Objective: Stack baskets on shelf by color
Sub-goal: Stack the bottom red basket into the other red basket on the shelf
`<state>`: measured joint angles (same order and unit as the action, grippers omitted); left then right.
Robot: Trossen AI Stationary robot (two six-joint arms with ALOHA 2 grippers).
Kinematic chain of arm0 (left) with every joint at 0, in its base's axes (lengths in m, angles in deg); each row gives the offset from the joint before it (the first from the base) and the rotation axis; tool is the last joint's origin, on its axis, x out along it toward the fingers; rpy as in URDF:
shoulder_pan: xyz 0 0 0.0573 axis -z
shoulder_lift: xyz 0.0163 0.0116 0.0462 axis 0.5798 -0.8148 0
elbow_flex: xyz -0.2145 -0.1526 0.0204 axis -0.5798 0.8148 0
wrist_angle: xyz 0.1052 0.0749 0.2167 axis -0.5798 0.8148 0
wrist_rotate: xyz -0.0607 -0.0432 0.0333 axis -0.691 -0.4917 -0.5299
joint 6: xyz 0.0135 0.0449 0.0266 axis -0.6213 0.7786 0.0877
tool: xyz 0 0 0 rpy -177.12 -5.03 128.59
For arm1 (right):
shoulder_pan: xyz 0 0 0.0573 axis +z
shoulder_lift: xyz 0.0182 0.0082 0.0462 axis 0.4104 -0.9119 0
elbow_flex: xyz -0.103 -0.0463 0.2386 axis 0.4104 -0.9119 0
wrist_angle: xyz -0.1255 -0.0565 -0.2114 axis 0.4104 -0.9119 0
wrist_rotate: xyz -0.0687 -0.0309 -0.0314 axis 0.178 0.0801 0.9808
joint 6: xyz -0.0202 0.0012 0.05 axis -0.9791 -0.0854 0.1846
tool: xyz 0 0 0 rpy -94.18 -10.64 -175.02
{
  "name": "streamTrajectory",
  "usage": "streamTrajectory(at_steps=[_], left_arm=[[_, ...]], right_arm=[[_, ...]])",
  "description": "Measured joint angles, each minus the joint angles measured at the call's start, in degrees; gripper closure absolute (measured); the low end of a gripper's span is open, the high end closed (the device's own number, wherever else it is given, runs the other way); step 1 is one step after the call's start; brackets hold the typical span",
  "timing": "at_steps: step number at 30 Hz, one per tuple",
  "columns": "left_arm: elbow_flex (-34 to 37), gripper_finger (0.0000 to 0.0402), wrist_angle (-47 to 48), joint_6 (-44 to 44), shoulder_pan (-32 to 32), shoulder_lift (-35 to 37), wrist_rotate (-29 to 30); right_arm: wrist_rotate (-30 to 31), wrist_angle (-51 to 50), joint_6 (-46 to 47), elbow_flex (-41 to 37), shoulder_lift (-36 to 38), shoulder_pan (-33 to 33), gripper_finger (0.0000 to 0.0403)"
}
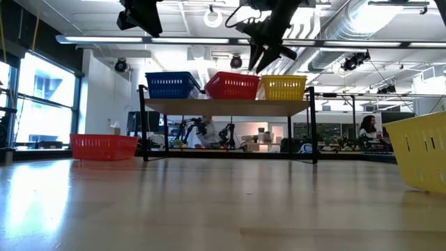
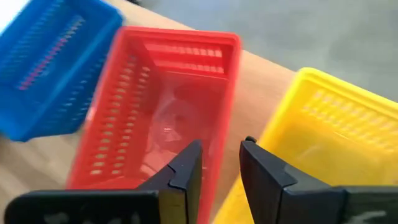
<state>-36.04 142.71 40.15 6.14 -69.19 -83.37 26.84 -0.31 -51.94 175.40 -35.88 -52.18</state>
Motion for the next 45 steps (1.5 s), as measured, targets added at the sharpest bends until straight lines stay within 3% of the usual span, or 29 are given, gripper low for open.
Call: streamTrajectory(at_steps=[8, 13, 21, 29, 36, 41, 45], left_arm=[[0.0, 0.0324, 0.0, 0.0, 0.0, 0.0, 0.0], [0.0, 0.0324, 0.3, 0.0, 0.0, 0.0, 0.0], [0.0, 0.0324, 0.3, 1.5, 0.0, 0.0, 0.0], [0.0, 0.0324, 0.3, 1.5, 0.0, 0.0, 0.0], [0.0, 0.0324, 0.3, 1.5, 0.0, 0.0, 0.0], [0.0, 0.0324, 0.3, 1.5, 0.0, 0.0, 0.0], [0.0, 0.0324, 0.3, 1.5, 0.0, 0.0, 0.0]], right_arm=[[0.5, 0.8, 0.8, 0.0, 0.0, 1.7, 0.0309], [0.5, 0.2, -4.4, 0.0, 0.0, 5.2, 0.0309], [-0.7, 0.5, -31.5, 0.0, 0.0, 9.9, 0.0309], [-1.1, -1.0, -49.7, 0.0, -0.3, 11.3, 0.0309], [-0.8, -1.6, -54.6, 0.0, -3.0, 11.3, 0.0309], [3.8, -1.9, -54.9, 0.0, -4.6, 11.3, 0.0309], [4.1, -1.6, -54.9, 0.0, -5.0, 11.3, 0.0309]])
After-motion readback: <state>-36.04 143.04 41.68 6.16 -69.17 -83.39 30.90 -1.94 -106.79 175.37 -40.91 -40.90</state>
